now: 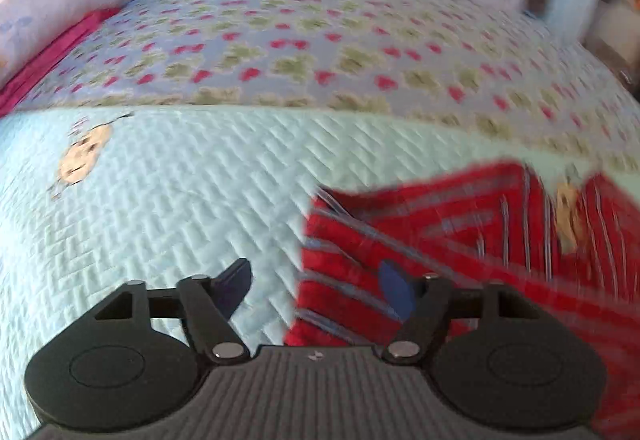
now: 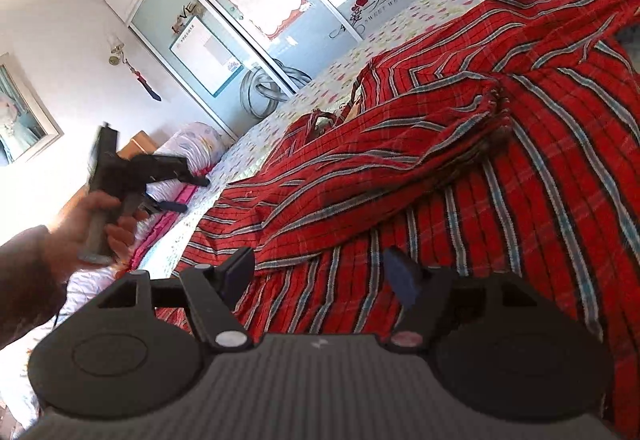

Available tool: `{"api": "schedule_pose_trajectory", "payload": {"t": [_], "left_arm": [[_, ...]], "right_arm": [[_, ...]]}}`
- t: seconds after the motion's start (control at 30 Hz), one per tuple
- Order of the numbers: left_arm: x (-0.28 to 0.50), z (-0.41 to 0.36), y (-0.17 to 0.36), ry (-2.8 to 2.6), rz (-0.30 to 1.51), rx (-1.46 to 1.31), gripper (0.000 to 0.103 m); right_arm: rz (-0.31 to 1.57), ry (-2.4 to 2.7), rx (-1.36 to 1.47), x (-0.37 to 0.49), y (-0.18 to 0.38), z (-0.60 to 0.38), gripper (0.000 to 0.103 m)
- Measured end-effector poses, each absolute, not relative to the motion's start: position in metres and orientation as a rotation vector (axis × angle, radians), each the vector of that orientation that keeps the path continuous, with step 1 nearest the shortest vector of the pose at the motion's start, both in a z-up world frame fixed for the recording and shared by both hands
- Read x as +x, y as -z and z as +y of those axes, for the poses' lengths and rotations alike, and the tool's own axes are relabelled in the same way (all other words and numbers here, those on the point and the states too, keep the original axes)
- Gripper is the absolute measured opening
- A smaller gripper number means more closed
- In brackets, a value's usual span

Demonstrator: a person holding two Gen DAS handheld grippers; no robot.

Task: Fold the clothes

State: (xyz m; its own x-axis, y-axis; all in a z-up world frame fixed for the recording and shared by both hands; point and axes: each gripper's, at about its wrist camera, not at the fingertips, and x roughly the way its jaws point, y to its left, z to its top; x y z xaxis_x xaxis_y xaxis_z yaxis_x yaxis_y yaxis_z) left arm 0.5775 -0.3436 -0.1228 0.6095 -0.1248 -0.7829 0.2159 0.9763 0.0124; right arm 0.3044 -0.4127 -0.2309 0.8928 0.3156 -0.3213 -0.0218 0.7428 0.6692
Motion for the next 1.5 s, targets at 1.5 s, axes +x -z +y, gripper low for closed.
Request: {"api": "schedule_pose_trajectory", "payload": {"t": [1.5], "left_arm": [[0.587,-0.388,0.150,0.550,0.683,0.614,0.055]], "right_arm": [[0.401,-0.222,0.765,0.298,0.235,-0.424,0.072]]}}
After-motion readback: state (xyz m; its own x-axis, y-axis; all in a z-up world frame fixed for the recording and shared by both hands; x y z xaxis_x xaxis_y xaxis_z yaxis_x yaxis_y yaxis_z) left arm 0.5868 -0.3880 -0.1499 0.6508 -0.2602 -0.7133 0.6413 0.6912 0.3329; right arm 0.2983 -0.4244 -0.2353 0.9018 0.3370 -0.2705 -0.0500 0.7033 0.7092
